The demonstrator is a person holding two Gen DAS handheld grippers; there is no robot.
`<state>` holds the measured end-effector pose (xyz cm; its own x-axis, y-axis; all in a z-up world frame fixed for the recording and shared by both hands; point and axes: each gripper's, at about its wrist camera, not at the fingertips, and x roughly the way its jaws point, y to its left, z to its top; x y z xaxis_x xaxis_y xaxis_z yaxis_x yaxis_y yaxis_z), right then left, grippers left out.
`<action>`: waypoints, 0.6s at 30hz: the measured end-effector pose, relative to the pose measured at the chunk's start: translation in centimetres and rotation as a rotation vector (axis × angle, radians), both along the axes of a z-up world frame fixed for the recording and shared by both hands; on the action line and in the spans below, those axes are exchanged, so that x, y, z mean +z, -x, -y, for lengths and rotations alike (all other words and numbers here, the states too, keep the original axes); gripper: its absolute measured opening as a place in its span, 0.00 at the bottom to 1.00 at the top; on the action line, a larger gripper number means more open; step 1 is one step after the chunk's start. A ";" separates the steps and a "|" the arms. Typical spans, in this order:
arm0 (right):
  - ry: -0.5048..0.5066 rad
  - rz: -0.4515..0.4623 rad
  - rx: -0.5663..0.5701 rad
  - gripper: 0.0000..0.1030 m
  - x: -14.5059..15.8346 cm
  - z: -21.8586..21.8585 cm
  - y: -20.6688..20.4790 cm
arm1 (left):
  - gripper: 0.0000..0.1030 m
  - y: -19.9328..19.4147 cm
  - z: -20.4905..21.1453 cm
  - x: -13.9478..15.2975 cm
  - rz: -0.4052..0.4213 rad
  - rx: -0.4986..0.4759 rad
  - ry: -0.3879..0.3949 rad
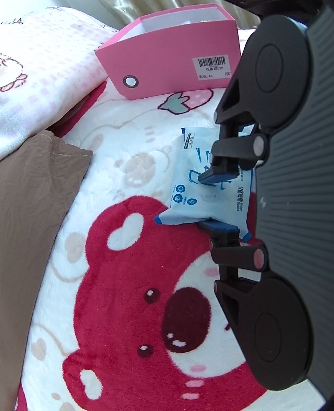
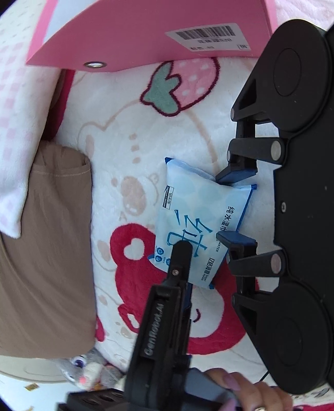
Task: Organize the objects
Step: 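Lift the wipes pack with the left gripper and carry it into the pink box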
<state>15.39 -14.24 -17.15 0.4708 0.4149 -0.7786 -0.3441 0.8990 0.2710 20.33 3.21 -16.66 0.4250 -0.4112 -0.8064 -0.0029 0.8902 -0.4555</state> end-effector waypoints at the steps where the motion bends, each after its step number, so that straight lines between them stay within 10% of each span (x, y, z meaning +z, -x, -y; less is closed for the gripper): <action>1: -0.007 0.015 0.014 0.46 -0.2 0.1 0.2 | 0.29 0.3 0.2 0.1 0.005 -0.006 -0.011; 18: 0.030 0.041 0.073 0.46 4.7 0.5 5.9 | 0.27 7.4 0.9 5.9 -0.018 -0.073 -0.029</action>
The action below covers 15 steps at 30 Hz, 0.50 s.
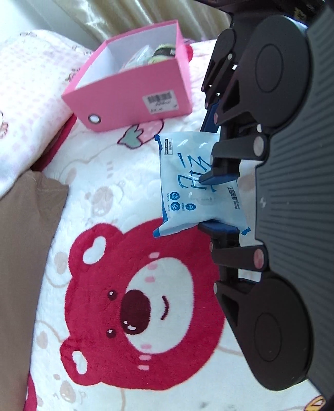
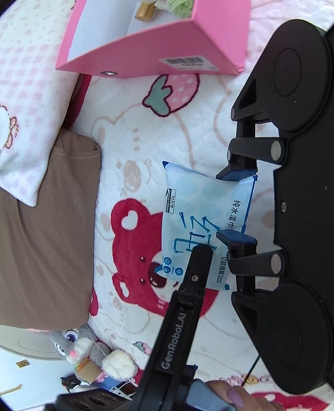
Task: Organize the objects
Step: 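Lift the wipes pack with the left gripper and carry it into the pink box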
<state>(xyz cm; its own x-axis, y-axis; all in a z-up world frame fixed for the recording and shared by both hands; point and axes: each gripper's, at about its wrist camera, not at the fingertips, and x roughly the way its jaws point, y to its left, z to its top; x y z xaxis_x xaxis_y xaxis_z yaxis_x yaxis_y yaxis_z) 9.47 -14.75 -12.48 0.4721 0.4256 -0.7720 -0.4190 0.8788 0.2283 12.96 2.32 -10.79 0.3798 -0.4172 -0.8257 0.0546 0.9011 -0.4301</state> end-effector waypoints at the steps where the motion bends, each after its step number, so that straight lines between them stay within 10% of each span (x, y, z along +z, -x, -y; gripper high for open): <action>1: -0.007 -0.002 -0.002 0.47 0.6 0.2 0.4 | 0.27 0.5 0.0 0.6 0.005 -0.003 0.010; 15: 0.050 0.145 -0.006 0.56 9.5 4.0 6.1 | 0.27 4.8 4.1 9.9 0.089 -0.138 0.074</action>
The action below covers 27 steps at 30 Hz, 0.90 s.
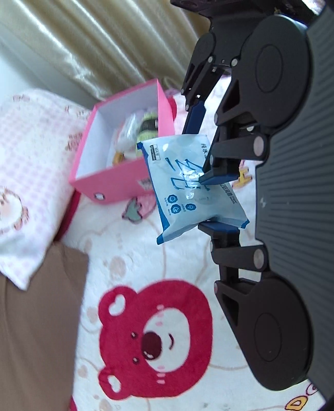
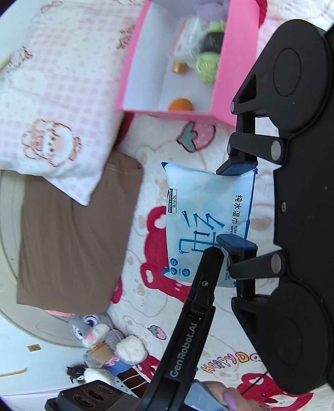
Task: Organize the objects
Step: 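Lift the wipes pack with the left gripper and carry it into the pink box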
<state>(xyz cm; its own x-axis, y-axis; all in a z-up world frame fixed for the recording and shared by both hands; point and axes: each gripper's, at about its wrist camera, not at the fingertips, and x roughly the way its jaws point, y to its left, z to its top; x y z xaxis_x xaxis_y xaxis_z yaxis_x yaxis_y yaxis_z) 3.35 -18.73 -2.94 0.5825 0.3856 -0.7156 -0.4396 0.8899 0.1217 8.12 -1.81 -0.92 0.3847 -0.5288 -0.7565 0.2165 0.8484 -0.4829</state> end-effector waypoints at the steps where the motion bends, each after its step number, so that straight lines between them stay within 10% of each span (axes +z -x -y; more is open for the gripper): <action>1: -0.001 0.014 -0.006 0.59 0.6 0.6 0.2 | 0.27 0.0 0.4 0.7 -0.004 -0.012 0.020; 12: 0.028 0.133 -0.079 0.60 7.5 7.8 -0.2 | 0.27 -2.3 7.9 6.5 0.107 -0.101 0.063; 18: 0.047 0.107 -0.093 0.45 8.8 12.1 -4.1 | 0.27 -6.0 12.8 8.1 0.190 -0.109 0.006; 27: 0.031 0.103 -0.129 0.35 6.0 16.4 -9.9 | 0.27 -11.1 17.5 3.6 0.155 -0.104 -0.018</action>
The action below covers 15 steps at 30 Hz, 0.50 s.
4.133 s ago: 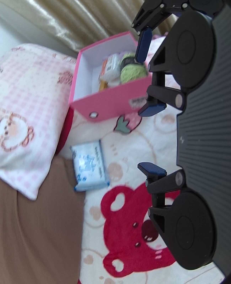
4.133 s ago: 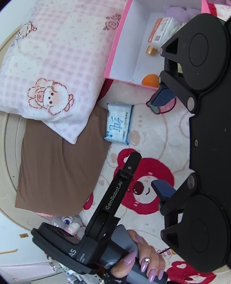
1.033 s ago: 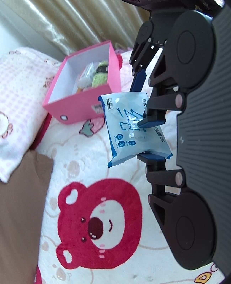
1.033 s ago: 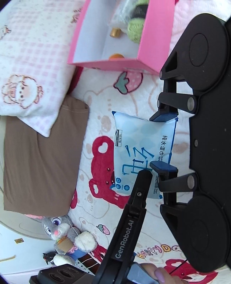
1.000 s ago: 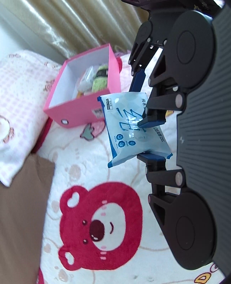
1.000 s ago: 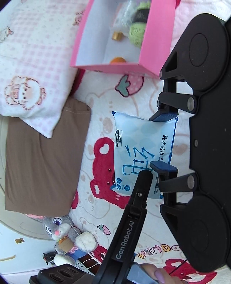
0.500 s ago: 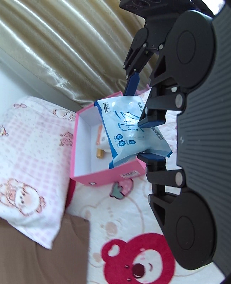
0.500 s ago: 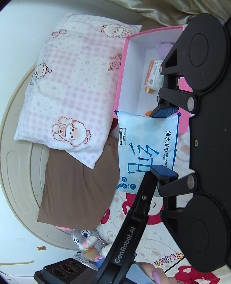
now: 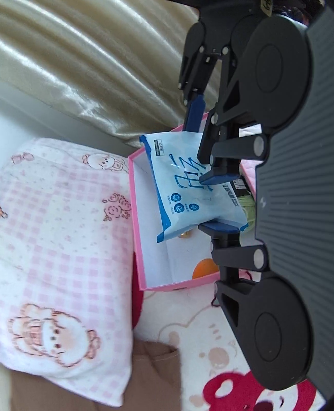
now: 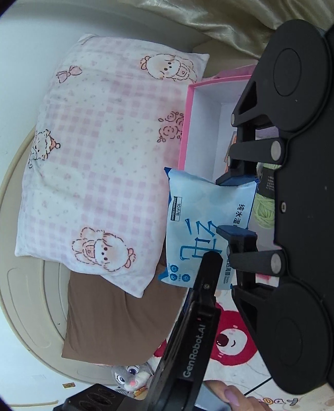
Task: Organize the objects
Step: 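Lift the wipes pack with the left gripper and carry it into the pink box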
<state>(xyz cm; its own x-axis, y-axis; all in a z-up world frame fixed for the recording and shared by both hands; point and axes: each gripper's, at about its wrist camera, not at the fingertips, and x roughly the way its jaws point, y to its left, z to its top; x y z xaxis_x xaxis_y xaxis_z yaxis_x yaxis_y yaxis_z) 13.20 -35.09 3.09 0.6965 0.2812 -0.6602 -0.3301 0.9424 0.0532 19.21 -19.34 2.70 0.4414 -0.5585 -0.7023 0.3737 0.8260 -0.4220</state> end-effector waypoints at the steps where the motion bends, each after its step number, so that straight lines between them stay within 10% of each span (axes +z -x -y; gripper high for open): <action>1: -0.010 -0.014 -0.011 0.34 -0.5 0.5 -0.6 | 0.27 -0.7 0.2 -0.9 -0.027 0.010 0.019; 15: -0.025 -0.198 -0.109 0.32 -6.1 6.2 -8.0 | 0.28 -5.6 6.2 -7.4 -0.181 0.038 -0.007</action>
<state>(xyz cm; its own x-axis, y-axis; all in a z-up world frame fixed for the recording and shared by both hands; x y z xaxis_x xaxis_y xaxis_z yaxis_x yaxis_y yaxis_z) 21.24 -41.26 -3.04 0.5813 0.2292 -0.7807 -0.2075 0.9695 0.1301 24.84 -25.57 -4.74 0.3279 -0.5386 -0.7762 0.2603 0.8413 -0.4738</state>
